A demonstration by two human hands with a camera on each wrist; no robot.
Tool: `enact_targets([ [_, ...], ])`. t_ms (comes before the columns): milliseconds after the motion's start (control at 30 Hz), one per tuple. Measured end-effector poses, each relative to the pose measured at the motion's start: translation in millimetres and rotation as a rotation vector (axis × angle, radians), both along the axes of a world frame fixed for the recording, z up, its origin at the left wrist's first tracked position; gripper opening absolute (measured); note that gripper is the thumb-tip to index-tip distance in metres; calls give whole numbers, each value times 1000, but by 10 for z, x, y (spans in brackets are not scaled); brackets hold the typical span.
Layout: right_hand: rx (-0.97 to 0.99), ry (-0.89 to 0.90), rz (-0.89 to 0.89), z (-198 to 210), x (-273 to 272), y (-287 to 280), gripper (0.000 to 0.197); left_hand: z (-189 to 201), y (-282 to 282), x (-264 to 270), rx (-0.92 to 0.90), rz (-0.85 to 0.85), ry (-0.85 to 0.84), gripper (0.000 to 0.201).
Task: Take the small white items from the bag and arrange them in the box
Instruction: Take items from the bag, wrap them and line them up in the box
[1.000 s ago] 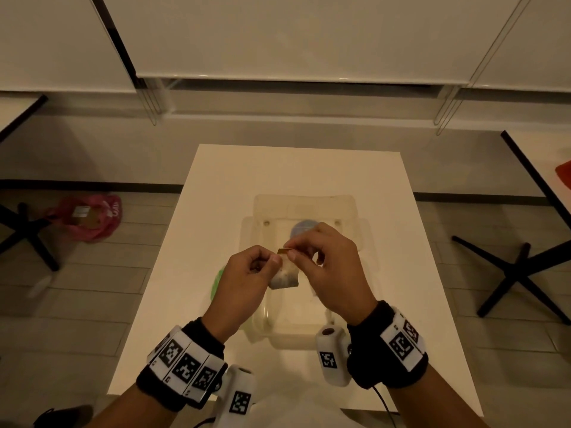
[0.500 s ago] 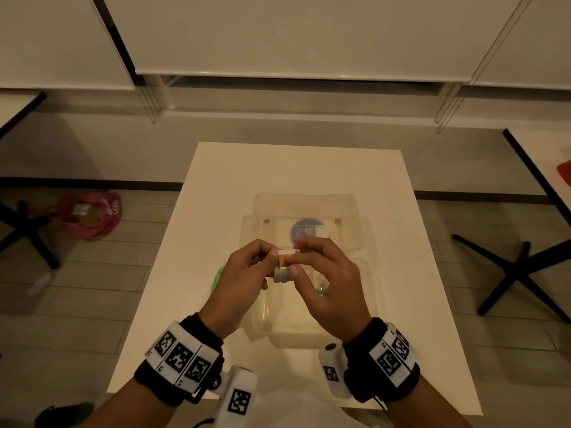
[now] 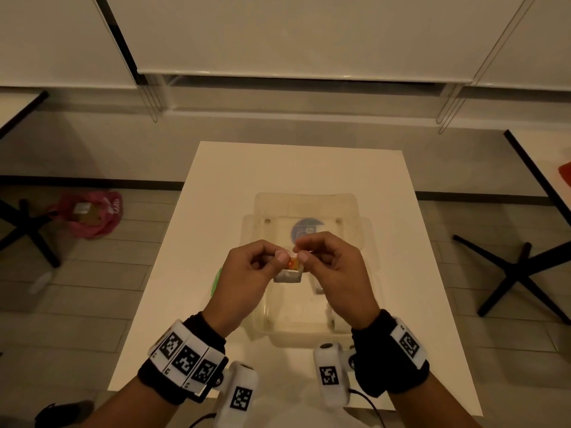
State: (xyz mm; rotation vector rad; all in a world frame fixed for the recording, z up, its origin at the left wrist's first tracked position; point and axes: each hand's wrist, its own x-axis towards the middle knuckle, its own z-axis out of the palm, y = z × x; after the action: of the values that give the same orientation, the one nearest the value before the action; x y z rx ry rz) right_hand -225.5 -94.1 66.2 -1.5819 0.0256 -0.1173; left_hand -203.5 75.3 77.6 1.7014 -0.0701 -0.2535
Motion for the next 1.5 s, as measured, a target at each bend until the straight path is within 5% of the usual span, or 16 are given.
enact_targets([
  [500, 95, 200, -26, 63, 48, -86, 11, -26, 8, -3, 99, -79, -7, 6],
  [800, -198, 149, 132, 211, 66, -121, 5, -1, -1, -14, 47, -90, 1, 11],
  [1500, -322, 146, 121, 279, 178, -122, 6, 37, -34, -30, -47, -131, 107, 11],
])
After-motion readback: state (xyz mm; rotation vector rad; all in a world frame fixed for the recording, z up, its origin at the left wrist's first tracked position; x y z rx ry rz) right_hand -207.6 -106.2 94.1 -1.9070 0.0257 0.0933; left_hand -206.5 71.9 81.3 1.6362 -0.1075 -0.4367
